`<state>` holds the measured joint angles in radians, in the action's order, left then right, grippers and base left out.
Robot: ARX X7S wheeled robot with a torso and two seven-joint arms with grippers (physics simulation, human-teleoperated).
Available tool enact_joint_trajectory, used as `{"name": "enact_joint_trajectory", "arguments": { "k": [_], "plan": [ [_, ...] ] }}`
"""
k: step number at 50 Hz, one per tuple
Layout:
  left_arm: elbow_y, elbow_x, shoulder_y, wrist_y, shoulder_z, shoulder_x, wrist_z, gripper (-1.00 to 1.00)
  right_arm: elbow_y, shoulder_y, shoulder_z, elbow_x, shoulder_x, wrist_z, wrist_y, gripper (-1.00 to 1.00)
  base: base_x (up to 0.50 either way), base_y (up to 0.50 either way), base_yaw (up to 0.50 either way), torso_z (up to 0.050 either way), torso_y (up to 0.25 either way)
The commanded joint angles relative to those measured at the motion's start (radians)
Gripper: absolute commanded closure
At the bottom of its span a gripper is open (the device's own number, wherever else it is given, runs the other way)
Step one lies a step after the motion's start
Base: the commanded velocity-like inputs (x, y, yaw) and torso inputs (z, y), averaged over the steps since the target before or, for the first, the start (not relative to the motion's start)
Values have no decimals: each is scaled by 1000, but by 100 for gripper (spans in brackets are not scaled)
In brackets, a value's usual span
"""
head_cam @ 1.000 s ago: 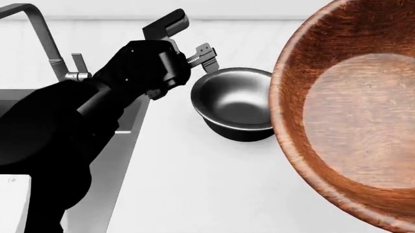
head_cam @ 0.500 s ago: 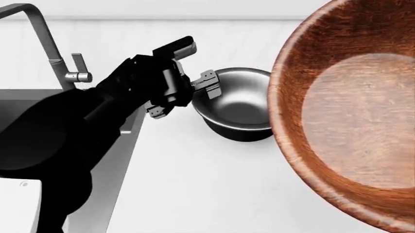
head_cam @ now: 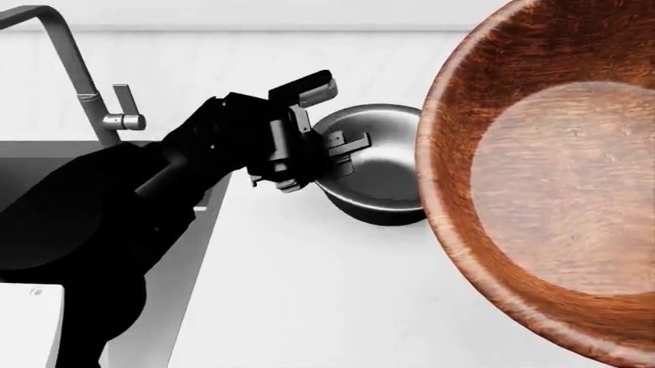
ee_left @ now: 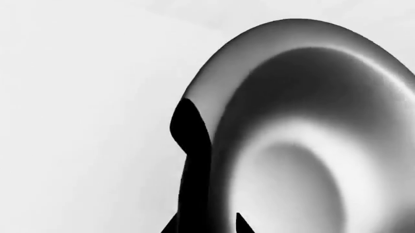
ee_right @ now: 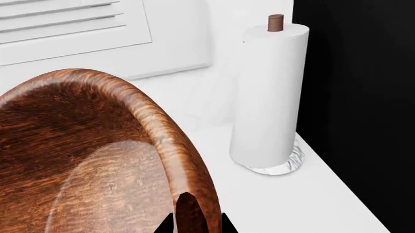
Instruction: Stack the bowls in the sink.
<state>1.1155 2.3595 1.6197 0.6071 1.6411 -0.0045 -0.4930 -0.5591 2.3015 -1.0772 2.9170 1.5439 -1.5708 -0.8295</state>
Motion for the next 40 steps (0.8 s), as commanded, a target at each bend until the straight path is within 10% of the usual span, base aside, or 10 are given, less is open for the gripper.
{"name": "enact_joint_trajectory", "arguments": {
  "k": [1, 12, 22, 29, 40],
  "plan": [
    [1, 39, 18, -14, -3, 4, 17, 100, 2, 54, 2, -4, -1, 0, 2, 100, 0, 0, 0, 0, 0],
    [-10, 2, 153, -80, -17, -1, 111, 100, 4, 54, 10, -2, 8, 0, -3, 100, 0, 0, 0, 1, 0],
    [-665, -42, 201, -431, -156, -356, -157, 100, 5, 54, 14, -2, 16, 0, -4, 100, 0, 0, 0, 0, 1],
    [-1186, -417, 131, -786, -160, -670, -377, 100, 10, 54, 9, -17, 5, 0, -11, 100, 0, 0, 0, 0, 0],
    [-1545, -551, 62, -908, -188, -960, -481, 100, 117, 55, 169, -192, -118, 0, -248, 100, 0, 0, 0, 0, 1]
  ]
}}
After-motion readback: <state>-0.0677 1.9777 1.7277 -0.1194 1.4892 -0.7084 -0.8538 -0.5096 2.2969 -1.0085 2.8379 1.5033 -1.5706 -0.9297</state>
